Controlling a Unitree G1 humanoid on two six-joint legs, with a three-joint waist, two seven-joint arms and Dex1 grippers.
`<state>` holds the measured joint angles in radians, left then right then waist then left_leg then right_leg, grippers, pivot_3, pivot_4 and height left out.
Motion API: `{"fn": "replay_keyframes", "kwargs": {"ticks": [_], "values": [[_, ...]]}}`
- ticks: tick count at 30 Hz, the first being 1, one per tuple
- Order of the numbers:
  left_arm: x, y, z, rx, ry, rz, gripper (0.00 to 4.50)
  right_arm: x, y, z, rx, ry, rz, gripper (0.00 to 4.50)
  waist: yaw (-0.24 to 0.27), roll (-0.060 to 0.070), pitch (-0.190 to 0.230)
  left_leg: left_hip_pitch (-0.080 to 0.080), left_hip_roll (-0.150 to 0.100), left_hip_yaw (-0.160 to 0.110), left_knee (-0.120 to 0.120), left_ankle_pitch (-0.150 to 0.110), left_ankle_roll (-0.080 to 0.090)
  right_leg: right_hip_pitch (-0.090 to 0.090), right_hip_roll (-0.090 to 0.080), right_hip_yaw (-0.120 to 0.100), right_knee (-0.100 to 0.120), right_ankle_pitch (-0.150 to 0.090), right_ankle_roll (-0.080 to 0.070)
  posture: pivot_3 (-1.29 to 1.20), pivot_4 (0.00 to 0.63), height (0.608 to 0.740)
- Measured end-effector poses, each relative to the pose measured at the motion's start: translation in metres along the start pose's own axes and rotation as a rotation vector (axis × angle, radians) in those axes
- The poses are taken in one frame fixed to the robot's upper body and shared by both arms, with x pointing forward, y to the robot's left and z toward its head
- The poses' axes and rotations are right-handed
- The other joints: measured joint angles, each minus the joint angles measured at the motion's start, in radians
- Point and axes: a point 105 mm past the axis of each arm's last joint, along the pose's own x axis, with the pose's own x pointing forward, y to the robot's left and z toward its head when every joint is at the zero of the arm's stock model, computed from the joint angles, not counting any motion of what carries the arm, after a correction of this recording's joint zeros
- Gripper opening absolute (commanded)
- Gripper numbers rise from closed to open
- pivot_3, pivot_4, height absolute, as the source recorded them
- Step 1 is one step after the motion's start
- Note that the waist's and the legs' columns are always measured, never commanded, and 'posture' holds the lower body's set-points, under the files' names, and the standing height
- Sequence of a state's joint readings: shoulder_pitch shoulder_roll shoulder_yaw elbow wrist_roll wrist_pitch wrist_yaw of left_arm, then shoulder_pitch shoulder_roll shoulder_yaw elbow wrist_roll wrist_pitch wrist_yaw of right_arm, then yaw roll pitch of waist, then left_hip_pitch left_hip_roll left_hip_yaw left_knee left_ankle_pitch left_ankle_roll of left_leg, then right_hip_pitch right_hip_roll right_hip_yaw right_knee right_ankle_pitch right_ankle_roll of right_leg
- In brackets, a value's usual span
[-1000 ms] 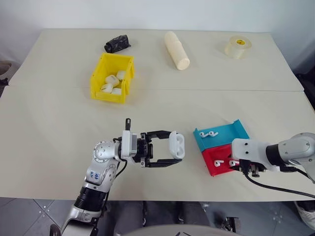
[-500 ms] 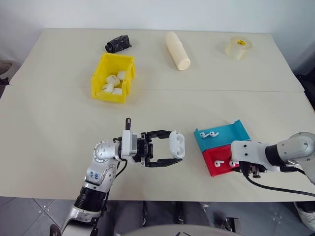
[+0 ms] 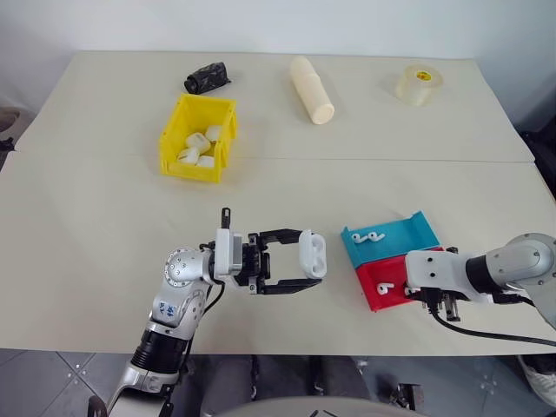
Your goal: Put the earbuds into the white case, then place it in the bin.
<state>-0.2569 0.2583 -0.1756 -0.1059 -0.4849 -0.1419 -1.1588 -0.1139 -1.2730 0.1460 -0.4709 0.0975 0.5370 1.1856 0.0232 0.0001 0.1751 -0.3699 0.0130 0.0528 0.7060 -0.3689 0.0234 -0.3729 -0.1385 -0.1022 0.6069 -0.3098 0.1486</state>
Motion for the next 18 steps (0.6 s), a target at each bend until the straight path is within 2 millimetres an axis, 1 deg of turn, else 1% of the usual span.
{"fn": "replay_keyframes", "kwargs": {"ticks": [4, 5, 7, 9, 12, 13, 16, 17, 18], "values": [[0.000, 0.000, 0.000, -0.014, 0.002, -0.002, 2.78, -0.005, 0.000, -0.002, 0.034, -0.011, -0.022, 0.48, 0.001, 0.000, 0.000, 0.000, -0.001, 0.000, 0.000, 0.000, 0.000, 0.000, -0.001, 0.000, 0.000, 0.000, 0.000, 0.00, 0.150, 0.740], [0.000, 0.000, -0.001, -0.018, 0.003, -0.003, 2.78, -0.008, -0.001, 0.000, 0.051, -0.035, -0.029, 0.48, 0.002, 0.000, 0.000, -0.001, -0.001, 0.000, 0.000, 0.000, 0.000, 0.000, -0.001, 0.000, 0.000, 0.000, 0.000, 0.00, 0.150, 0.740], [-0.001, 0.000, 0.000, -0.025, -0.003, -0.010, 2.78, -0.019, -0.005, 0.011, 0.073, -0.141, -0.053, 0.48, 0.003, 0.000, 0.000, -0.001, -0.001, -0.001, 0.000, 0.000, 0.000, 0.000, -0.001, -0.001, 0.000, 0.000, 0.000, 0.00, 0.150, 0.740], [-0.003, 0.000, 0.001, -0.031, -0.001, -0.022, 2.78, -0.029, -0.004, 0.028, 0.083, -0.312, -0.076, 0.48, 0.004, 0.000, 0.000, -0.001, -0.001, -0.002, 0.000, 0.000, 0.000, 0.001, 0.000, -0.002, -0.001, 0.000, 0.000, 0.00, 0.150, 0.740], [-0.006, -0.001, 0.001, -0.031, 0.004, -0.035, 2.78, -0.038, -0.001, 0.041, 0.092, -0.482, -0.101, 0.48, 0.004, 0.000, 0.000, -0.001, -0.001, -0.002, 0.000, 0.000, 0.000, 0.001, -0.001, -0.002, 0.000, 0.000, 0.000, 0.00, 0.150, 0.740], [-0.006, 0.001, 0.002, -0.033, -0.002, -0.031, 2.78, -0.042, -0.001, 0.046, 0.116, -0.574, -0.119, 0.48, 0.005, 0.000, 0.000, -0.001, -0.001, -0.003, 0.000, 0.000, 0.000, 0.002, -0.001, -0.003, -0.001, 0.000, 0.000, 0.00, 0.150, 0.740], [-0.006, 0.009, 0.006, -0.064, -0.025, -0.004, 2.78, -0.049, 0.006, 0.073, 0.174, -0.909, -0.146, 0.48, 0.004, 0.000, 0.001, 0.000, -0.001, -0.004, 0.000, 0.000, 0.000, 0.003, 0.000, -0.003, -0.001, 0.000, 0.000, 0.00, 0.150, 0.740], [-0.006, 0.012, 0.007, -0.064, -0.025, -0.010, 2.78, -0.052, 0.008, 0.083, 0.187, -0.999, -0.154, 0.48, 0.003, 0.000, 0.001, 0.000, -0.001, -0.004, 0.001, 0.000, 0.000, 0.003, 0.000, -0.003, 0.000, 0.000, 0.000, 0.00, 0.150, 0.740], [-0.006, 0.014, 0.008, -0.063, -0.024, -0.012, 2.78, -0.055, 0.008, 0.090, 0.193, -1.053, -0.167, 0.48, 0.002, 0.001, 0.001, 0.000, -0.001, -0.004, 0.001, 0.000, 0.000, 0.003, 0.000, -0.003, 0.000, 0.000, 0.000, 0.00, 0.150, 0.740]]}}
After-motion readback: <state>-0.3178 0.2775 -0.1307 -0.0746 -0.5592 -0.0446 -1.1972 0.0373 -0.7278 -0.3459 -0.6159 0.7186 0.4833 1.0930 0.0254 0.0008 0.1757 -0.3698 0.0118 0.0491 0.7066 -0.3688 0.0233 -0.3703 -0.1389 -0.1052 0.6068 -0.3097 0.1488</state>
